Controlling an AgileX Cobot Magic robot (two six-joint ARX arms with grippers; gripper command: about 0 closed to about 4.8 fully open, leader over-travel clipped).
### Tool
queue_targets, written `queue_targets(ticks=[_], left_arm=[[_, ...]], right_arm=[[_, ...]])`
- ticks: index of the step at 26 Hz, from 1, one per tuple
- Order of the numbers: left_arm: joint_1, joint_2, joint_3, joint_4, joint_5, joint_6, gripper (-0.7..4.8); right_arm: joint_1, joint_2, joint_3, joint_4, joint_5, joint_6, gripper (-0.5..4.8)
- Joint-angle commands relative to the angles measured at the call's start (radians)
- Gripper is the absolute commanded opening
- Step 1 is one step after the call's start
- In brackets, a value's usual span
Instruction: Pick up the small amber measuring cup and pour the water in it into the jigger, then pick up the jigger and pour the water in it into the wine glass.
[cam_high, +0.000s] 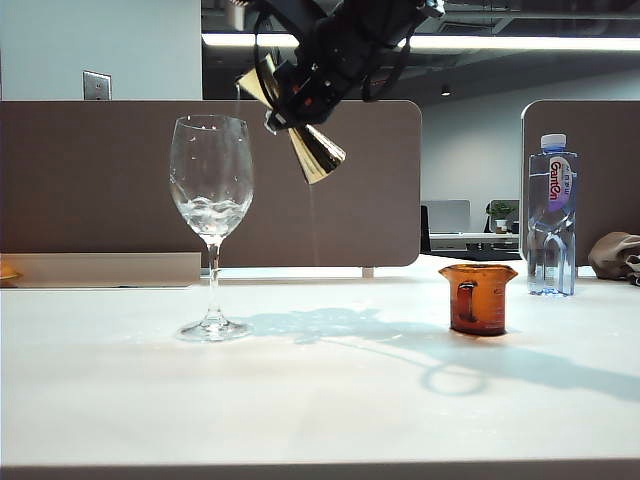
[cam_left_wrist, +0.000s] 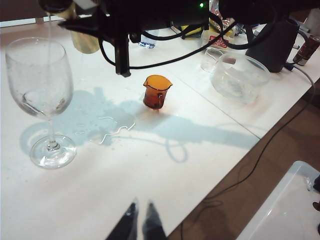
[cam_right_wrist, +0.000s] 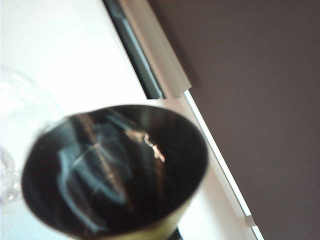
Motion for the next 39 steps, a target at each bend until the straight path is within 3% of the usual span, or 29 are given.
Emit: queue_targets(ticks=[1, 13, 30, 39], left_arm=[[-0.001, 0.001, 0.006, 0.013, 0.001, 0.003, 0.26], [-0.002, 0.001, 0.006, 0.013, 0.0, 0.003, 0.26], [-0.001, 0.001, 0.006, 0.013, 0.0, 0.003, 0.26], [-0.001, 0.001, 0.006, 0.013, 0.0, 0.003, 0.26]], right_arm=[[0.006, 0.0, 0.011, 0.016, 0.028, -0.067, -0.05], [0.023, 0.0, 0.012, -0.005, 0.08, -0.444, -0.05], [0.023, 0.001, 0.09, 0.126, 0.082, -0.629, -0.05], [0.03, 0.001, 0.137, 0.163, 0.023, -0.769, -0.05]])
